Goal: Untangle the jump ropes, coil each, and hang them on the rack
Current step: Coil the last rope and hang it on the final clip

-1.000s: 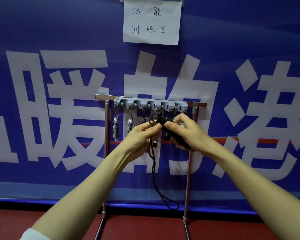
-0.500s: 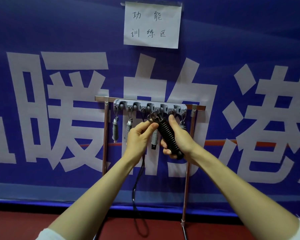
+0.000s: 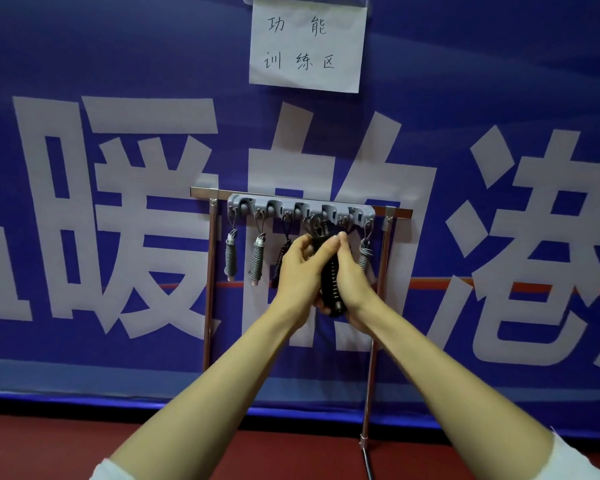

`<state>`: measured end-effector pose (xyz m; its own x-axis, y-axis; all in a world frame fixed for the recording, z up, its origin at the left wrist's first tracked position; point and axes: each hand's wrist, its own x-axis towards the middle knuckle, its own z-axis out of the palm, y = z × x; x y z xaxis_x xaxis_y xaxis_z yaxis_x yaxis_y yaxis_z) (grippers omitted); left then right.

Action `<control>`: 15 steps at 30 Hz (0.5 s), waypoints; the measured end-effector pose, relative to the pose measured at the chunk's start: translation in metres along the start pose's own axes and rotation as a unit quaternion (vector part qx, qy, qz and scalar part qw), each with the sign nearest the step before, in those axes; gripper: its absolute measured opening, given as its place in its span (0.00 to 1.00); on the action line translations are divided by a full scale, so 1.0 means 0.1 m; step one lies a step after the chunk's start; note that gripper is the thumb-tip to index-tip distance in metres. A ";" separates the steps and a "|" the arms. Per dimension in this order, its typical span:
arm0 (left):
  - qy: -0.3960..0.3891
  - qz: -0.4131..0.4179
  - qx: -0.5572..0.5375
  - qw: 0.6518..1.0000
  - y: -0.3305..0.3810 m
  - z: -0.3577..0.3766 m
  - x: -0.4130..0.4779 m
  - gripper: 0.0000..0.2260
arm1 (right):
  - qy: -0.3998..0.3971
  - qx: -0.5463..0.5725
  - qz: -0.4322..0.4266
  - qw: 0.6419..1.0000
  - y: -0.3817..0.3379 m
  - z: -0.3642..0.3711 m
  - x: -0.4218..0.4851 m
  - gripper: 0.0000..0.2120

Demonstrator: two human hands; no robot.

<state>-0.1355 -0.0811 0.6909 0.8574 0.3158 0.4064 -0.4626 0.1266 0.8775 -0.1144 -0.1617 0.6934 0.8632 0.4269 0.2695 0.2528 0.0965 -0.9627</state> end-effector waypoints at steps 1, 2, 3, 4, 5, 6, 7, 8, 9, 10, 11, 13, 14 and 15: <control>0.004 -0.001 0.000 1.000 0.01 0.00 0.00 0.18 | -0.007 0.025 0.013 1.000 0.00 0.00 0.01 0.31; 0.004 -0.003 0.000 1.000 0.05 -0.01 0.01 0.16 | -0.014 0.053 0.029 0.998 -0.04 0.02 0.00 0.31; 0.000 -0.007 -0.007 1.000 0.08 -0.02 0.01 0.14 | -0.014 0.060 0.040 0.997 -0.06 0.01 0.01 0.30; -0.012 -0.015 -0.028 0.999 0.12 -0.05 0.02 0.13 | -0.011 0.059 0.048 0.997 -0.10 -0.01 0.00 0.30; -0.030 -0.025 -0.059 0.998 0.18 -0.09 0.03 0.12 | 0.012 0.021 0.040 0.999 -0.12 -0.06 0.02 0.29; -0.052 -0.039 -0.093 0.994 0.23 -0.14 0.04 0.11 | 0.050 -0.040 0.018 0.998 -0.15 -0.13 0.03 0.26; -0.072 -0.053 -0.122 0.988 0.28 -0.19 0.05 0.11 | 0.101 -0.125 -0.021 0.987 -0.16 -0.22 0.08 0.21; -0.091 -0.072 -0.138 0.984 0.30 -0.24 0.06 0.13 | 0.145 -0.211 -0.068 0.964 -0.14 -0.32 0.12 0.15; -0.111 -0.089 -0.144 0.979 0.31 -0.27 0.06 0.15 | 0.152 -0.259 -0.111 0.947 -0.13 -0.41 0.16 0.09; -0.134 -0.106 -0.153 0.973 0.31 -0.28 0.06 0.17 | 0.126 -0.270 -0.140 0.944 -0.14 -0.44 0.16 0.07; -0.153 -0.118 -0.166 0.967 0.30 -0.29 0.04 0.18 | 0.077 -0.263 -0.157 0.949 -0.13 -0.46 0.18 0.11; -0.171 -0.132 -0.190 0.958 0.25 -0.29 0.04 0.18 | -0.025 -0.217 -0.136 0.966 -0.15 -0.43 0.16 0.16; -0.176 -0.135 -0.202 0.954 0.23 -0.30 0.03 0.17 | -0.059 -0.185 -0.108 0.975 -0.17 -0.40 0.15 0.16; -0.179 -0.134 -0.208 0.952 0.20 -0.32 0.03 0.17 | -0.073 -0.170 -0.083 0.979 -0.17 -0.40 0.15 0.15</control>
<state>-0.1489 -0.0479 0.7018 0.9448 -0.1126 0.3078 -0.2011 0.5423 0.8157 -0.0889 -0.1927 0.7150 0.7319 0.5576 0.3916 0.5367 -0.1178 -0.8355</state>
